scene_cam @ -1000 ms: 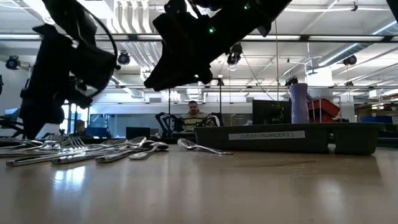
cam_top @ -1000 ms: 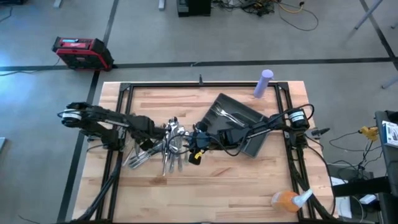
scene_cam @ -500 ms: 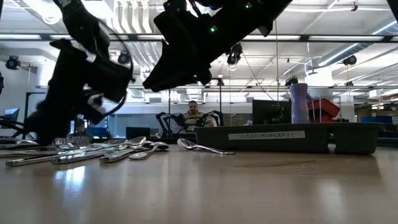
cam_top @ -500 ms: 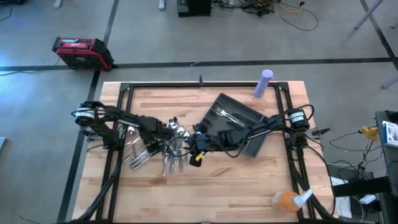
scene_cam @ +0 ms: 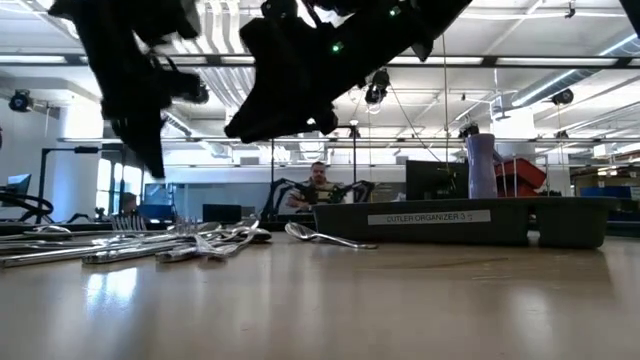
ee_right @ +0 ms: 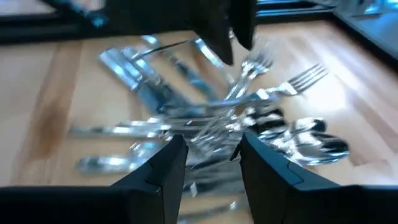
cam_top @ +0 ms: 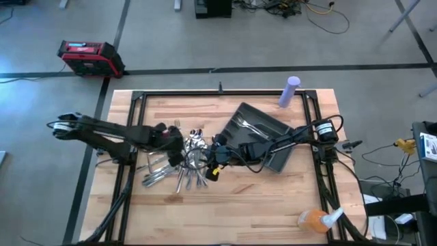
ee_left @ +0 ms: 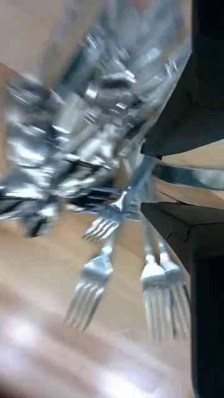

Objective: Sort silverware
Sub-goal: Put the fork into the top middle left compartment of the silverware tray

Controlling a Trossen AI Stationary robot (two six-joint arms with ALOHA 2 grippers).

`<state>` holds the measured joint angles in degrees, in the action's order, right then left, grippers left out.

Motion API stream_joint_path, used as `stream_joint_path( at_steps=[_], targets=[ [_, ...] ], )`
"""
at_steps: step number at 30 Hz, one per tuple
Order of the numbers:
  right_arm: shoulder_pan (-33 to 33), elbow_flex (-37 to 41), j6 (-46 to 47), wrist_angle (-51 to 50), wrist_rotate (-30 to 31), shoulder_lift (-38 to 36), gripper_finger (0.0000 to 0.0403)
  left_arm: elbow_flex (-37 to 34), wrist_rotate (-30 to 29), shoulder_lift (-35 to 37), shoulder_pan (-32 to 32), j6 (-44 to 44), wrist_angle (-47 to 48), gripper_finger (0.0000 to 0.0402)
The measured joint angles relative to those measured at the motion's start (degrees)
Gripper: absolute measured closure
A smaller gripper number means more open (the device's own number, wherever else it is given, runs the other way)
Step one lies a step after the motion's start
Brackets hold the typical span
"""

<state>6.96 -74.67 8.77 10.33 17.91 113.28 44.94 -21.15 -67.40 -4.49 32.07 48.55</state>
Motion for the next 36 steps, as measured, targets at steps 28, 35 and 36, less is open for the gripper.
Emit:
stream_joint_path(
  at_steps=[28, 35, 36],
  targets=[
    [-10.41, -57.05, -2.10, -15.23, -2.47, 43.45, 0.0269, -5.68, -15.55, 37.48, -12.40, -19.36, -29.76, 0.0283],
    [-10.75, -59.55, -4.51, -20.14, -2.28, 45.03, 0.0274, -5.68, -15.84, 38.49, -12.40, -24.17, -35.37, 0.0283],
    [-10.75, -59.62, -5.31, -21.61, -2.30, 44.85, 0.0278, -5.68, -15.84, 38.60, -12.40, -25.04, -35.89, 0.0283]
  ],
)
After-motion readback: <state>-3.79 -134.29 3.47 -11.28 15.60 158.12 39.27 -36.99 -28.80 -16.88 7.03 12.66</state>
